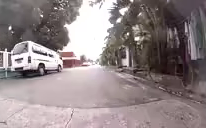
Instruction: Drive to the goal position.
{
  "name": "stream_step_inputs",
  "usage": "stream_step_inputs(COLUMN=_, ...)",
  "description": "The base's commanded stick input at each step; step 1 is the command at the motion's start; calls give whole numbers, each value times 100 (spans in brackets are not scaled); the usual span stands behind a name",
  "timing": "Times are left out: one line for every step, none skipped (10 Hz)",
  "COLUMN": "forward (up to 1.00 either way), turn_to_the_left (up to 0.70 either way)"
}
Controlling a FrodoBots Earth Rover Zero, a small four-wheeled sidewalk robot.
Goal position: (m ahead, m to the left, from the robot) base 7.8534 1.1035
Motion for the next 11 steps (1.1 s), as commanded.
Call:
stream_step_inputs(forward=70, turn_to_the_left=0)
stream_step_inputs(forward=70, turn_to_the_left=0)
stream_step_inputs(forward=70, turn_to_the_left=0)
stream_step_inputs(forward=70, turn_to_the_left=0)
stream_step_inputs(forward=70, turn_to_the_left=0)
stream_step_inputs(forward=70, turn_to_the_left=0)
stream_step_inputs(forward=70, turn_to_the_left=0)
stream_step_inputs(forward=70, turn_to_the_left=0)
stream_step_inputs(forward=70, turn_to_the_left=0)
stream_step_inputs(forward=70, turn_to_the_left=0)
stream_step_inputs(forward=70, turn_to_the_left=0)
